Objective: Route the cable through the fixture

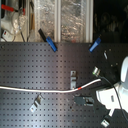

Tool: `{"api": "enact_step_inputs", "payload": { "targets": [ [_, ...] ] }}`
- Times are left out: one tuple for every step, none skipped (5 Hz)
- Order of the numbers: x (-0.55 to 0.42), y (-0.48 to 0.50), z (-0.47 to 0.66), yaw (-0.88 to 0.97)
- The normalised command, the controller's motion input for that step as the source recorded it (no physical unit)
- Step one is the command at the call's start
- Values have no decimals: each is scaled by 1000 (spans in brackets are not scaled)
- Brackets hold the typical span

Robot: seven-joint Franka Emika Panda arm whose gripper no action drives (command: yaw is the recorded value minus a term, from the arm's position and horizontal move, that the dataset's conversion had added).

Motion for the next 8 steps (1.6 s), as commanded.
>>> {"api": "enact_step_inputs", "payload": {
  "targets": [
    [-1,-2,-357,0],
    [20,-91,-334,0],
    [26,-111,0,0],
    [-25,-443,-10,0],
    [-11,-3,0,0],
    [-575,142,102,109],
    [-17,-4,0,0],
    [-133,23,2,20]
  ]
}}
